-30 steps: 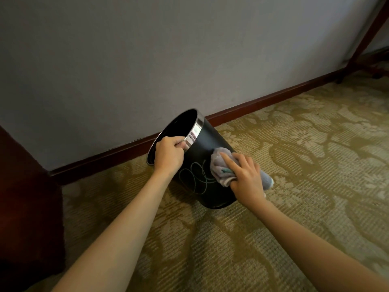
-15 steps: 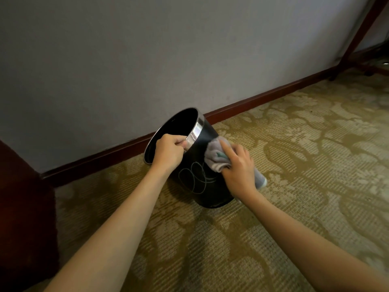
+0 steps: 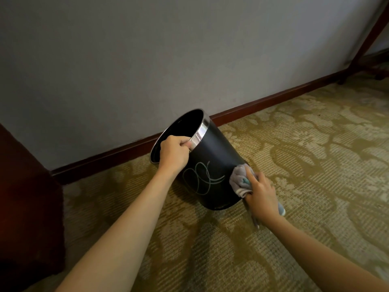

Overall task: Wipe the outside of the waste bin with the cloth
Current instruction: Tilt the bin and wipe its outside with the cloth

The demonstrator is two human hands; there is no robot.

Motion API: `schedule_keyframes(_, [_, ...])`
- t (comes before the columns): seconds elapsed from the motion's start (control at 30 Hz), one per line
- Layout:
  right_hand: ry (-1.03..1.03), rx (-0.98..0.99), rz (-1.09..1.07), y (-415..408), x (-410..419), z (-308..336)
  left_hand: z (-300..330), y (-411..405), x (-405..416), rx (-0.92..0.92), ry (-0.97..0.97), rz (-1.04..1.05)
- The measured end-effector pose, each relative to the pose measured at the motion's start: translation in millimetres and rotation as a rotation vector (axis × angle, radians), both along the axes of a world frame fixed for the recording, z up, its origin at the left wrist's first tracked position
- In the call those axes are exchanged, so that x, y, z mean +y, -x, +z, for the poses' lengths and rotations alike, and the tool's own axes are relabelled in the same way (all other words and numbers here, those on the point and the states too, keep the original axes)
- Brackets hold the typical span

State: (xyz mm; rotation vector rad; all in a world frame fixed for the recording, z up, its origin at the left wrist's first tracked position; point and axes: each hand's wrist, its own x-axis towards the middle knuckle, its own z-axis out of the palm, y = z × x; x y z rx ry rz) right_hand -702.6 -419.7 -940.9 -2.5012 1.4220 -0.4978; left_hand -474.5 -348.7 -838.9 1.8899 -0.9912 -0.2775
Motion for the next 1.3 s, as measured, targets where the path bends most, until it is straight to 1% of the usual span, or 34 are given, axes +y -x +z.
schedule_keyframes(0.07, [-0.051, 0.008, -0.035, -0.6, -1.5, 0.2, 0.9, -3.2, 0.2, -0.012, 0.009, -0.044])
schedule_keyframes(0.13, [-0.063, -0.003, -0.061, -7.1, -2.9, 3.5, 1.9, -8.1, 3.8, -0.01, -0.019, -0.156])
schedule_keyframes(0.2, [-0.061, -0.012, -0.09, -12.4, -3.1, 5.2, -0.1, -17.1, 11.3, 0.037, -0.06, -0.266])
schedule_keyframes(0.27, [-0.054, -0.008, -0.093, -15.9, -2.7, 5.8, -5.7, -28.5, 22.2, 0.068, -0.11, -0.325])
schedule_keyframes(0.33, [-0.044, -0.001, -0.076, -18.8, -3.4, 6.6, -12.7, -41.2, 33.1, 0.092, -0.15, -0.316])
schedule_keyframes(0.5, [-0.007, -0.013, -0.032, -24.5, -0.6, 7.7, -27.1, -60.8, 49.7, 0.074, -0.232, -0.2])
schedule_keyframes(0.63, [0.001, 0.019, -0.004, -26.8, 2.4, 9.5, -33.1, -59.8, 55.4, 0.078, -0.163, -0.141])
schedule_keyframes(0.7, [-0.012, 0.006, -0.011, -25.9, 1.8, 10.7, -32.3, -55.7, 55.3, 0.074, -0.166, -0.127])
schedule_keyframes(0.77, [-0.045, -0.032, -0.026, -22.7, -0.4, 13.3, -29.5, -47.9, 53.1, 0.03, -0.178, -0.124])
schedule_keyframes(0.93, [-0.15, -0.137, -0.068, -9.1, -5.6, 20.9, -8.4, -21.5, 34.4, -0.164, -0.18, -0.141])
schedule_keyframes(1.03, [-0.167, -0.205, -0.084, 0.3, -7.6, 23.4, 15.2, -12.7, 19.1, -0.253, -0.248, -0.148])
schedule_keyframes(1.13, [-0.185, -0.211, -0.032, 4.5, -8.9, 22.4, 34.5, -5.2, 11.7, -0.344, -0.347, -0.21])
schedule_keyframes(1.2, [-0.212, -0.209, -0.024, 5.9, -7.3, 18.1, 40.0, -1.0, 11.3, -0.324, -0.388, -0.251])
schedule_keyframes(1.3, [-0.264, -0.229, -0.05, 9.5, -4.7, 12.4, 41.1, 1.6, 15.6, -0.22, -0.337, -0.347])
